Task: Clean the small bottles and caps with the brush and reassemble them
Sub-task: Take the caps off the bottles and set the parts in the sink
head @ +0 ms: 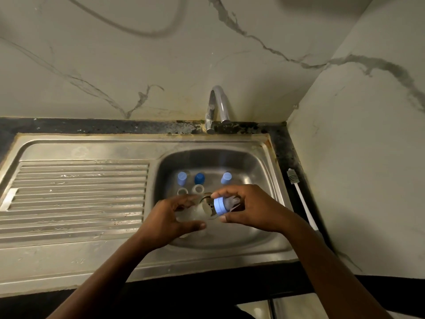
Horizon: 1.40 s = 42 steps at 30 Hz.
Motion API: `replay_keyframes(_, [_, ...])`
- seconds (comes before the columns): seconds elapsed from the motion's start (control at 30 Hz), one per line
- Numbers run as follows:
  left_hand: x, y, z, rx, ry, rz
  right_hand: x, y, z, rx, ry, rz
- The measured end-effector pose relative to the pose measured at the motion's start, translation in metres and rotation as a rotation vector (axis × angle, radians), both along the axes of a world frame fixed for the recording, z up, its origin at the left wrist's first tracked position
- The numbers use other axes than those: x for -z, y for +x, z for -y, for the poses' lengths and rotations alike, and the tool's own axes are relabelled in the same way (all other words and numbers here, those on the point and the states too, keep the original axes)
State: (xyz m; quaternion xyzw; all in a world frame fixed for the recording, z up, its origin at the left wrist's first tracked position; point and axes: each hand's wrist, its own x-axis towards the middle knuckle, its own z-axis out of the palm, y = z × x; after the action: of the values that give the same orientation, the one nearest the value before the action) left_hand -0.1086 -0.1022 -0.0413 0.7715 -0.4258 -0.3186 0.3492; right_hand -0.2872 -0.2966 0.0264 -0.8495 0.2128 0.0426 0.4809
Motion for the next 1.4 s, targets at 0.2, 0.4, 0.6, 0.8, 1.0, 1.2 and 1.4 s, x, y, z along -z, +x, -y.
replay_keyframes(0.2, [0.038, -0.007, 0.05, -0.021, 0.051, 0.074, 0.011, -0.036, 0.025, 0.146, 0.013, -0.002])
replay_keyframes(0.4, [0.087, -0.025, 0.111, -0.041, 0.09, 0.024, 0.021, -0.061, 0.039, 0.201, 0.034, -0.036])
replay_keyframes(0.6, [0.136, -0.04, 0.156, -0.108, 0.163, -0.013, 0.033, -0.076, 0.051, 0.21, 0.043, -0.06])
replay_keyframes(0.8, [0.156, -0.049, 0.186, -0.171, 0.175, -0.037, 0.04, -0.085, 0.064, 0.212, 0.037, -0.094])
replay_keyframes(1.0, [0.166, -0.052, 0.205, -0.156, 0.192, -0.016, 0.044, -0.088, 0.072, 0.23, 0.018, -0.103])
replay_keyframes(1.2, [0.173, -0.051, 0.216, -0.121, 0.19, -0.005, 0.045, -0.091, 0.076, 0.237, 0.036, -0.098])
replay_keyframes(1.4, [0.166, -0.049, 0.209, -0.141, 0.203, -0.052, 0.043, -0.086, 0.075, 0.26, 0.047, -0.071])
